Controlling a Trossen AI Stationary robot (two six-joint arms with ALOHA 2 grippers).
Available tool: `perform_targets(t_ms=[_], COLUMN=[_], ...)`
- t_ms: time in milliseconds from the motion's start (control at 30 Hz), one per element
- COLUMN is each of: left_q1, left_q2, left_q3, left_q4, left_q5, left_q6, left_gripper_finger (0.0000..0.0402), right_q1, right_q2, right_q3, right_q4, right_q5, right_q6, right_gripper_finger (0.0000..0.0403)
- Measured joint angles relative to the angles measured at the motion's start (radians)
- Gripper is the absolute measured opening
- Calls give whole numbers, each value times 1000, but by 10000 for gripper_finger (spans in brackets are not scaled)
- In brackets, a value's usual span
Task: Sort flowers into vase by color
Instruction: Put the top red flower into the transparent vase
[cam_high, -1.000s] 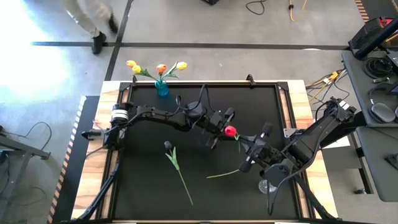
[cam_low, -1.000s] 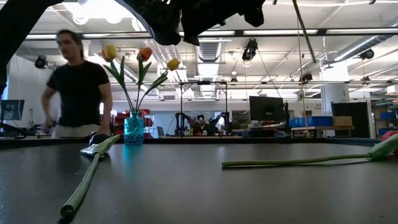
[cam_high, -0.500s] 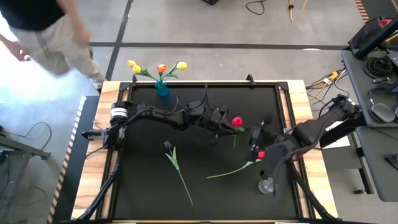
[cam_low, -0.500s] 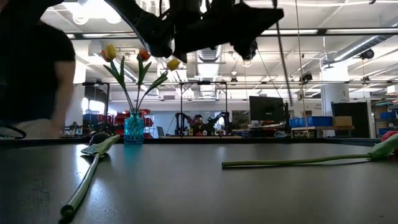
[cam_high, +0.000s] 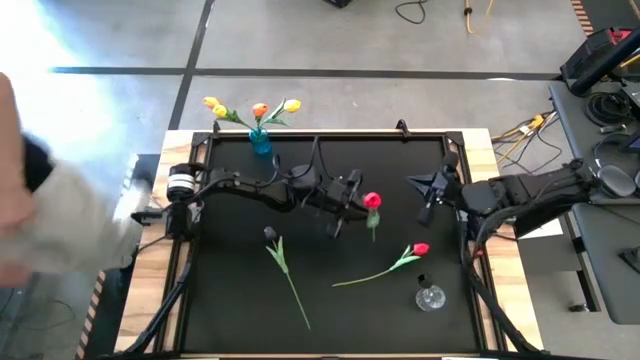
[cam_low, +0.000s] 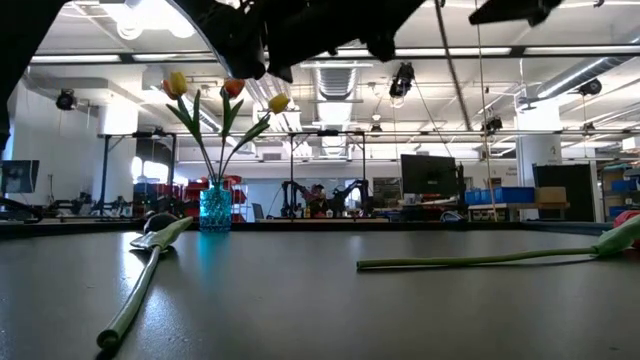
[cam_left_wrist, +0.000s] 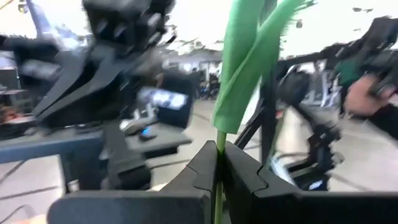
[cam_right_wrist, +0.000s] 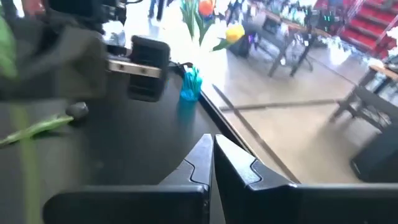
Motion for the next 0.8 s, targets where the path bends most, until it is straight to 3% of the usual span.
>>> perform_targets(t_ms=[167,333,800], left_q1=[-40,-60,-79], left_q2=[28,89,380], left_q3=[58,189,640], left_q4=[27,-62,-152], left_q5=[-2,-9,96], left_q6=[-21,-26,-156], left_gripper_finger=[0,0,0], right_q1=[-60,-88,-192], right_q2=[-149,-251,-363], right_q3=[-195,-307,-363], right_q4=[165,234,248], right_q5=[-35,-34,-24], right_q6=[-64,-82,-144], right_gripper_finger=[9,9,9])
